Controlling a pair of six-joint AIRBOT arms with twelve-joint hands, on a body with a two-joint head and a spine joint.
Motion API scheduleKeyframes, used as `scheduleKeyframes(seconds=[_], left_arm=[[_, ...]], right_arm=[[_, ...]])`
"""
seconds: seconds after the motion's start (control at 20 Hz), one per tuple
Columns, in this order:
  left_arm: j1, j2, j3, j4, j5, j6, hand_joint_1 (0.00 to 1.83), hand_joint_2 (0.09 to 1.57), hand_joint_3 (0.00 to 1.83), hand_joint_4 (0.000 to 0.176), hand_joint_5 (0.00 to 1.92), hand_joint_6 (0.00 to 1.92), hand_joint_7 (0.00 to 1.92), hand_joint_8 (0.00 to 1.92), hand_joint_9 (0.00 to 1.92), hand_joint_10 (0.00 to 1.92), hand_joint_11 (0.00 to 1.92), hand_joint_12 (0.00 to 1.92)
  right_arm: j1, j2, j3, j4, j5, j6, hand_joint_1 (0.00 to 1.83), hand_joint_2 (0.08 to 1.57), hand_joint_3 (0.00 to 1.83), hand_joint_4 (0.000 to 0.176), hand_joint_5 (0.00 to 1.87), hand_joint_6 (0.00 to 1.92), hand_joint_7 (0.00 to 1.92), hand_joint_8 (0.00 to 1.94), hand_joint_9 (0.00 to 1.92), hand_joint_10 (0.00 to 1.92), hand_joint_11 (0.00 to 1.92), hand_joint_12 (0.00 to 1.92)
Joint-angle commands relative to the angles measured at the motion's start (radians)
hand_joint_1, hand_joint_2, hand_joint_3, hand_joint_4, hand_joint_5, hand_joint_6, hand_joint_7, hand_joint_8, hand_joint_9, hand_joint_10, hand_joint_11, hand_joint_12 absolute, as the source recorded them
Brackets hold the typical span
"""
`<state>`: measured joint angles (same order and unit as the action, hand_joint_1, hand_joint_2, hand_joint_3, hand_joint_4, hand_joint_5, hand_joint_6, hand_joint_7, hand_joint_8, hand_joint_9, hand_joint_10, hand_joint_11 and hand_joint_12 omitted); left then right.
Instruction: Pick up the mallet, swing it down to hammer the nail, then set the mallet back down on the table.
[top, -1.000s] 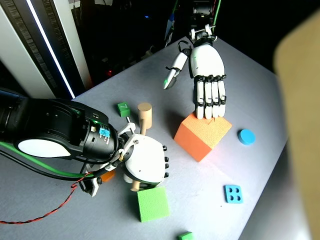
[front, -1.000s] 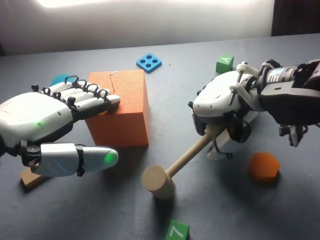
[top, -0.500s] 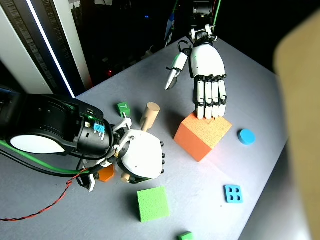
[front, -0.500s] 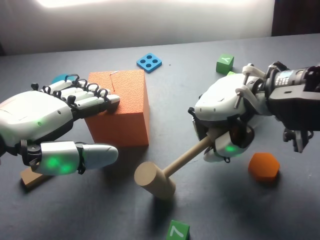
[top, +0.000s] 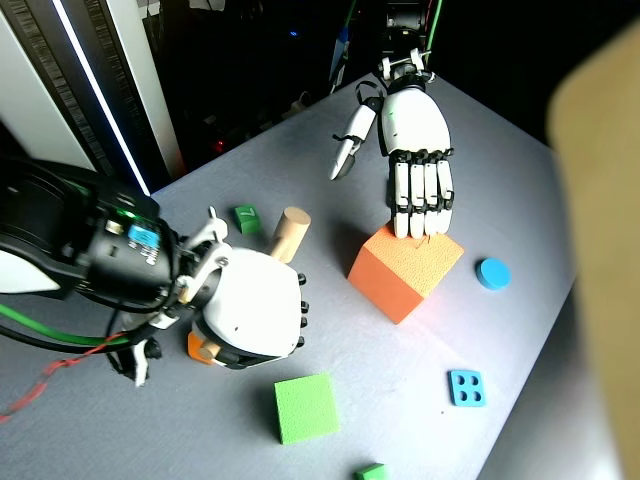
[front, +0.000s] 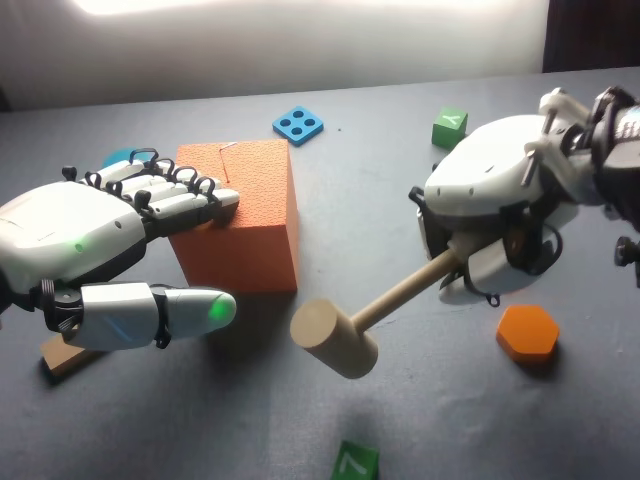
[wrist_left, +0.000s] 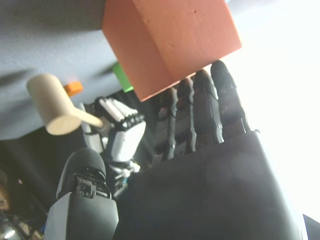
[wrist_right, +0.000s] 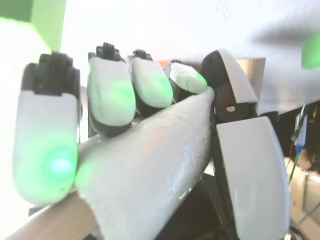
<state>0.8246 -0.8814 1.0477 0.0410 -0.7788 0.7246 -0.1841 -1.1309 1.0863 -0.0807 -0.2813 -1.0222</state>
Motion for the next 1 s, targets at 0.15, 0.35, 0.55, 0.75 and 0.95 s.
scheduleKeyframes(seconds=[0.15,0.35,0.55,0.75,0.95], left_arm=[[-0.002,-0.006,-0.003,0.004,-0.051,-0.01,0.0,1.19,0.0,0.0,0.16,0.0,0.2,0.0,0.21,0.0,0.0,0.44],[-0.002,-0.006,-0.004,0.004,-0.051,-0.01,0.0,1.19,0.0,0.0,0.19,0.01,0.22,0.0,0.23,0.0,0.0,0.51],[-0.002,-0.003,-0.007,0.016,-0.049,-0.01,0.0,1.19,0.0,0.0,0.18,0.0,0.22,0.0,0.22,0.0,0.0,0.5],[0.0,0.005,-0.01,0.045,-0.035,-0.023,0.0,1.19,0.0,0.0,0.18,0.0,0.24,0.0,0.24,0.01,0.0,0.55],[0.003,0.005,-0.009,0.055,-0.034,-0.027,0.0,1.2,0.0,0.0,0.18,0.0,0.24,0.0,0.24,0.0,0.0,0.55]], right_arm=[[0.076,0.055,-0.021,0.001,0.136,0.057,0.81,1.49,0.0,0.176,1.35,1.92,1.62,1.94,1.75,1.92,1.92,1.92],[0.104,0.068,-0.021,0.001,0.192,0.059,0.85,1.48,0.0,0.176,1.36,1.92,1.63,1.94,1.75,1.92,1.92,1.92],[0.137,0.058,-0.003,0.002,0.284,0.081,0.83,1.48,0.0,0.176,1.36,1.92,1.64,1.94,1.75,1.92,1.91,1.92],[0.166,-0.003,0.085,0.003,0.307,0.151,0.78,1.51,0.01,0.176,1.34,1.92,1.62,1.94,1.74,1.92,1.91,1.92],[0.189,-0.046,0.146,0.032,0.377,0.151,0.81,1.51,0.0,0.176,1.36,1.92,1.62,1.94,1.73,1.92,1.9,1.92]])
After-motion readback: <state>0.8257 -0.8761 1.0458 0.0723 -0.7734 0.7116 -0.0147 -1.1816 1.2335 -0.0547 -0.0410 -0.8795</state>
